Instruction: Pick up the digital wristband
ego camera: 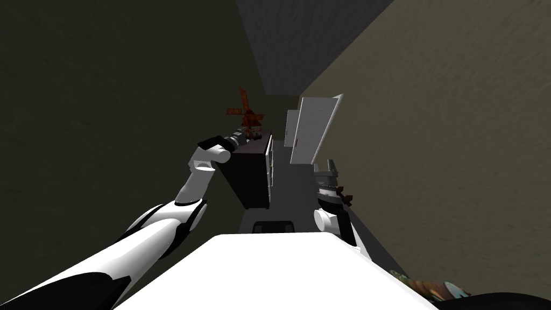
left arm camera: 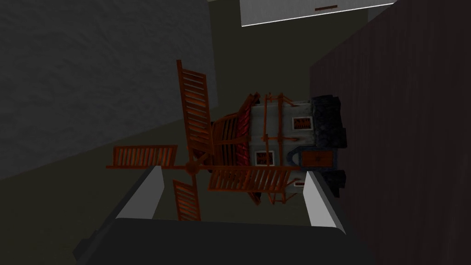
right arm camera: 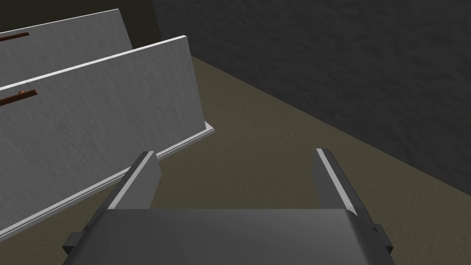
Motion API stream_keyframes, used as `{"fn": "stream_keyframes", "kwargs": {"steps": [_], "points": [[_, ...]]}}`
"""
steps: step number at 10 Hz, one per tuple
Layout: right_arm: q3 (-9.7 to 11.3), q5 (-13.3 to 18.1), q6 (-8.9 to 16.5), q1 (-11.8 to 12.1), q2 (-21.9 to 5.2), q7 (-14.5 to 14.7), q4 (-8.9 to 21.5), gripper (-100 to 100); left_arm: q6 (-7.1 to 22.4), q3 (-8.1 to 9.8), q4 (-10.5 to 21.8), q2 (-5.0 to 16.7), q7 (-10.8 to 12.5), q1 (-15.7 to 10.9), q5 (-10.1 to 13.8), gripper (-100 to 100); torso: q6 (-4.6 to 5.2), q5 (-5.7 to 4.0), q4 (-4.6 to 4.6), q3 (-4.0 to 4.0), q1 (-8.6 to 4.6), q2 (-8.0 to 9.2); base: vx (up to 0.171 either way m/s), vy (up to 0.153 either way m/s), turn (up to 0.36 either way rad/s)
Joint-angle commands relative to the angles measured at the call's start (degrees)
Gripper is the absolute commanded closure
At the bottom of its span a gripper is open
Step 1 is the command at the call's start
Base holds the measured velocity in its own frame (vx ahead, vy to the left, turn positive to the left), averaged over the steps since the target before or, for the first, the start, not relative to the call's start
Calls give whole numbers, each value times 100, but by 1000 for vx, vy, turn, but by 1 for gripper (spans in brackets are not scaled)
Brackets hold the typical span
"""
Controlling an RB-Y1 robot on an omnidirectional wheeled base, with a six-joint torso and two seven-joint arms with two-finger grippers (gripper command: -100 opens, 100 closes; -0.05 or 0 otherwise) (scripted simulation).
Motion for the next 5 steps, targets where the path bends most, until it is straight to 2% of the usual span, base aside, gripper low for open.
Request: {"fn": "stream_keyframes", "kwargs": {"steps": [1,3,4,5], "points": [[0,0,0,0,0,0,0,0,286,-6,199,164,26,-286,188,-100,0,0,0,0,0,0,4,-12,-52],[0,0,0,0,0,0,0,0,535,-6,199,164,26,-324,188,-100,1,0,-1,-1,-1,-2,3,-8,-19],[0,0,0,0,0,0,0,0,756,-6,372,319,66,-588,361,-100,0,1,0,-1,1,-1,6,-9,-48],[0,0,0,0,0,0,0,0,917,-6,372,319,66,-619,361,-100,1,-1,0,-1,0,-2,7,-7,-31]]}}
